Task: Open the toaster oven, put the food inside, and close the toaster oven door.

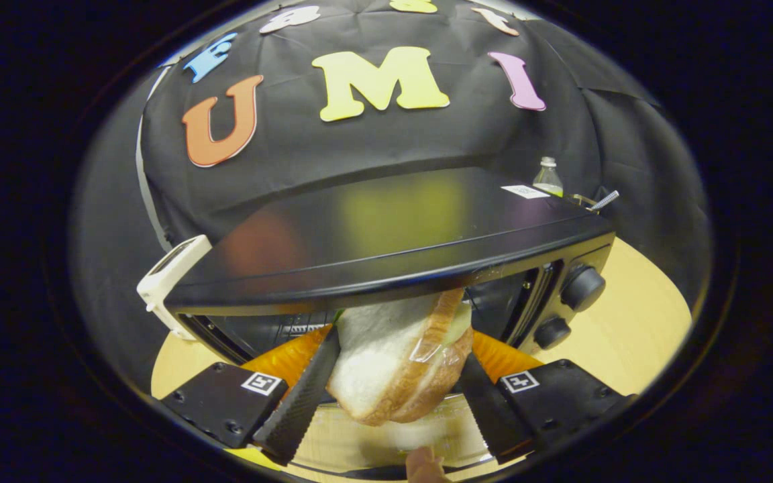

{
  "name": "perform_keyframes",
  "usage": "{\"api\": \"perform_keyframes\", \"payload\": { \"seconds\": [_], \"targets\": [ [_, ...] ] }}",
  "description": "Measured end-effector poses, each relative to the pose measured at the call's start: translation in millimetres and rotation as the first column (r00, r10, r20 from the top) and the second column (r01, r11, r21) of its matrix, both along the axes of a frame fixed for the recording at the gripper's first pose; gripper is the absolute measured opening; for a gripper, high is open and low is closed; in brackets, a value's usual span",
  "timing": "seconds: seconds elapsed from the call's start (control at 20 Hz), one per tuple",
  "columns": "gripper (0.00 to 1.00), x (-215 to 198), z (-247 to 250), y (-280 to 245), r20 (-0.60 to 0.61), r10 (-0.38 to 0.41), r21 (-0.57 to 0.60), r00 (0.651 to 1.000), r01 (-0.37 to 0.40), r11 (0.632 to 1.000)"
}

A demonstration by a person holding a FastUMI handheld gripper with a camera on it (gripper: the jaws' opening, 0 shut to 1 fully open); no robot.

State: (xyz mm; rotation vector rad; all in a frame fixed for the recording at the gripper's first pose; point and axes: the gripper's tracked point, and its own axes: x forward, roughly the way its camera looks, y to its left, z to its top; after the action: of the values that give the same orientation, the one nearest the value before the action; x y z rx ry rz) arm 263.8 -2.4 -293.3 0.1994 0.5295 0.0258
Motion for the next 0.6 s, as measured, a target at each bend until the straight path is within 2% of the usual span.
{"api": "perform_keyframes", "payload": {
  "seconds": [0.2,0.35,0.5,0.6],
  "targets": [
    [1.0,2.1,-6.4,0.1,0.01,-0.01,-0.029,1.0,0.01,1.0],
    [1.0,-1.8,-9.8,-2.2,0.0,0.044,-0.097,0.999,-0.043,0.994],
    [1.0,-6.7,-15.0,-8.5,-0.021,0.074,-0.07,0.997,-0.076,0.995],
    [1.0,-6.3,-18.8,-10.4,-0.011,0.122,-0.08,0.992,-0.123,0.989]
  ]
}}
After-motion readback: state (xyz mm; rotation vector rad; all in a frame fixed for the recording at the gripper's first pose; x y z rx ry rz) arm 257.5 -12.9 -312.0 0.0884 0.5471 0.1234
